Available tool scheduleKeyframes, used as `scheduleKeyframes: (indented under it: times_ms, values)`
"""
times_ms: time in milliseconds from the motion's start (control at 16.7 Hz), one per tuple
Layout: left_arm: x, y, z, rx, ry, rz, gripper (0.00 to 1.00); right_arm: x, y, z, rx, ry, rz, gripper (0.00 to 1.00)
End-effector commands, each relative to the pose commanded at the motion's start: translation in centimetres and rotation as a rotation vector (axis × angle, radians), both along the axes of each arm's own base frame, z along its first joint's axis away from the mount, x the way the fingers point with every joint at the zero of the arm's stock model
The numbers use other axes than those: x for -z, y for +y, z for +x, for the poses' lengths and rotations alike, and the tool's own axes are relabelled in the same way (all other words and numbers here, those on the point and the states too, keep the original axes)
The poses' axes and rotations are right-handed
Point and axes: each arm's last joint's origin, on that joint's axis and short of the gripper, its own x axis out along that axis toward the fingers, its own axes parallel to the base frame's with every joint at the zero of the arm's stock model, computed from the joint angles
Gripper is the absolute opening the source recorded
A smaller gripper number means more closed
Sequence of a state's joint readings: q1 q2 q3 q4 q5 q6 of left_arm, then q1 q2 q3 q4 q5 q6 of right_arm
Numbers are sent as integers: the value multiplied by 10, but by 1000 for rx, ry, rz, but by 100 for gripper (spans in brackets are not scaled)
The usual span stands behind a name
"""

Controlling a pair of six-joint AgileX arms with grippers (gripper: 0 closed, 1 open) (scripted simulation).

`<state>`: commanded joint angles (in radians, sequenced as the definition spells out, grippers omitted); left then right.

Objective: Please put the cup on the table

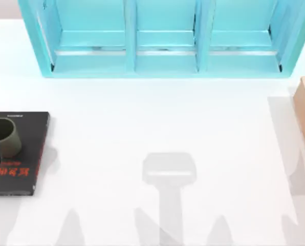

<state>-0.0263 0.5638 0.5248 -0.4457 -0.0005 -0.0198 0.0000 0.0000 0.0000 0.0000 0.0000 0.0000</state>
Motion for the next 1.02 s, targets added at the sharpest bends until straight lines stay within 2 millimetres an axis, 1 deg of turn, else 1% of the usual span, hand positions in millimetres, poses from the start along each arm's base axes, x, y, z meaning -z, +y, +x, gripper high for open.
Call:
scheduleKeyframes:
  times_ms: [180, 300, 360, 540, 720, 840, 1020]
  values:
    - [-30, -3, 41, 7, 257, 0, 100, 0, 0, 0, 0, 0, 0, 100]
    - [-41, -5, 75, 11, 434, 3, 100, 0, 0, 0, 0, 0, 0, 100]
    - [-44, -7, 93, 12, 520, 5, 100, 0, 0, 0, 0, 0, 0, 100]
    - [-41, -12, 146, 14, 754, 14, 100, 0, 0, 0, 0, 0, 0, 100]
    - [-29, -17, 186, 14, 934, 24, 100, 0, 0, 0, 0, 0, 0, 100]
    - [-21, -19, 203, 13, 1019, 30, 100, 0, 0, 0, 0, 0, 0, 100]
    - [-14, -21, 214, 13, 1083, 35, 100, 0, 0, 0, 0, 0, 0, 100]
